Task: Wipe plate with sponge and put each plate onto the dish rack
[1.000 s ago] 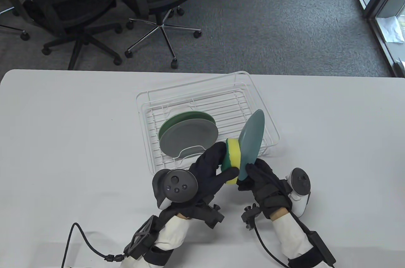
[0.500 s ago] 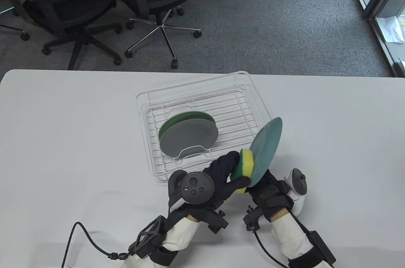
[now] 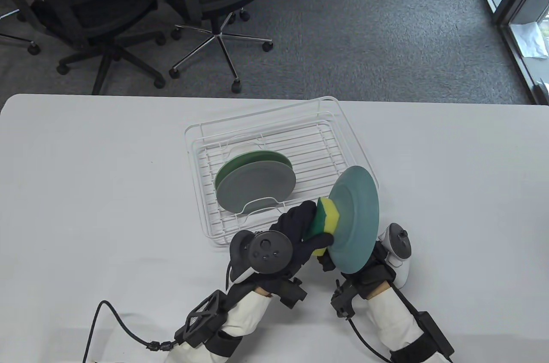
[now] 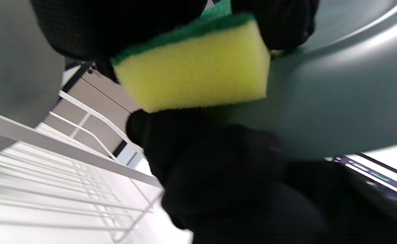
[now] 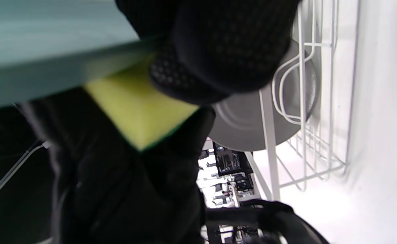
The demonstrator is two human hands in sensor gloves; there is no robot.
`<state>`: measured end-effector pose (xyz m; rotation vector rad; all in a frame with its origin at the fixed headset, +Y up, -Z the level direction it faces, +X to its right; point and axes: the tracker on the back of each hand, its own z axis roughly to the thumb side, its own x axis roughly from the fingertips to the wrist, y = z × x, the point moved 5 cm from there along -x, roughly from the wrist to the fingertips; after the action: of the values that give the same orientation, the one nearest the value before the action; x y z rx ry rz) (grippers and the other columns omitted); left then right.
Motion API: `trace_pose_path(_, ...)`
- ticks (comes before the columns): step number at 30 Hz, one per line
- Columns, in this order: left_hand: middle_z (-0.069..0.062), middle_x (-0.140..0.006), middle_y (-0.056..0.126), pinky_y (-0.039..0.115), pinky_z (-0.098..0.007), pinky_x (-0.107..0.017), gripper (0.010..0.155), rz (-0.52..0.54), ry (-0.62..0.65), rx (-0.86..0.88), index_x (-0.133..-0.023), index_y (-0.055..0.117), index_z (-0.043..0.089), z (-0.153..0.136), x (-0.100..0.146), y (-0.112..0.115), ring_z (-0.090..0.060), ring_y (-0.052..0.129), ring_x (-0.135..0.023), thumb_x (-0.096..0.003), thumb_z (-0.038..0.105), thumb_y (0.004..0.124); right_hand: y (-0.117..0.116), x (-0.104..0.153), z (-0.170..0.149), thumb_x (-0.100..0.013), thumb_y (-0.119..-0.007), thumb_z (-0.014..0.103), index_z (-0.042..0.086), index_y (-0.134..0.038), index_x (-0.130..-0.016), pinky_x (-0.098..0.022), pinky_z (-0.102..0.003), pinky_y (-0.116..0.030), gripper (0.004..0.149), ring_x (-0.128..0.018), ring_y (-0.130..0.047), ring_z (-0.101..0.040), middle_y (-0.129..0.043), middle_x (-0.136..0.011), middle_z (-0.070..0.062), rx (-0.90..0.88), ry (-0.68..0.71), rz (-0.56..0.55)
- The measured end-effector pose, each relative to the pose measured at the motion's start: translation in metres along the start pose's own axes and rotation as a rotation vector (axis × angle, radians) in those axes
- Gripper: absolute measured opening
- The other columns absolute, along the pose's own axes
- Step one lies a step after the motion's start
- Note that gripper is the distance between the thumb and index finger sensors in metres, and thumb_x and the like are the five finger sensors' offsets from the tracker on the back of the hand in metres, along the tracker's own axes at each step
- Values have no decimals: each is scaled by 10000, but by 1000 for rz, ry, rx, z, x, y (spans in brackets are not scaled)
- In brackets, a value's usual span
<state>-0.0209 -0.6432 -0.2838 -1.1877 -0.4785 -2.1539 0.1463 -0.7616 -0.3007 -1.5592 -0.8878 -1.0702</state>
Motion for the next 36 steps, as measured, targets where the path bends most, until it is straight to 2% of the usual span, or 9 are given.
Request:
trace_pose_path(7,-262,-930,853,840,-514,-527,782,38,-92,44,-1077,606,-36,-25,-2,-7,-419,953,-733,-491,466,731,-12,-2,-8,-590,-647,170,-101,-578,-1017,-223,-163,-907,510,-341,-979,-149,-893,-645,-198,55,-66,78)
trace_pose_path(10,-263,-936,850,839,-516,-530,791,45,-123,126,-1094,599,-33,-35,-2,-12,-423,953,-735,-492,464,727,-14,-3,-12,-591,-651,165,-109,-590,-1010,-212,-159,-906,504,-329,-980,-148,-898,-634,-201,76,-98,103)
trace_pose_path(14,-272,-955,838,831,-526,-542,786,57,-136,252,-1109,600,-22,-43,-3,-18,-438,942,-752,-497,454,727,-15,-3,-13,-590,-653,159,-113,-601,-1004,-204,-166,-906,498,-321,-981,-155,-902,-625,-206,118,-122,113)
trace_pose_path(18,-270,-984,815,818,-538,-560,782,59,-108,305,-1120,585,-9,-45,-3,-28,-448,924,-783,-505,449,732,-13,-3,-14,-593,-653,152,-123,-604,-999,-199,-171,-906,493,-315,-980,-161,-902,-620,-212,151,-131,113)
trace_pose_path(26,-269,-1025,777,782,-563,-609,755,194,14,300,-1130,584,28,-19,3,-55,-470,875,-845,-506,412,766,-10,-3,-23,-595,-641,138,-145,-605,-986,-195,-169,-904,484,-311,-979,-161,-898,-615,-217,200,-197,85)
trace_pose_path(36,-268,-1052,751,758,-576,-642,745,133,143,305,-1132,584,44,20,9,-47,-483,846,-884,-504,384,796,-4,-2,-30,-609,-603,130,-178,-571,-975,-219,-153,-908,480,-338,-978,-147,-877,-636,-212,123,-225,39)
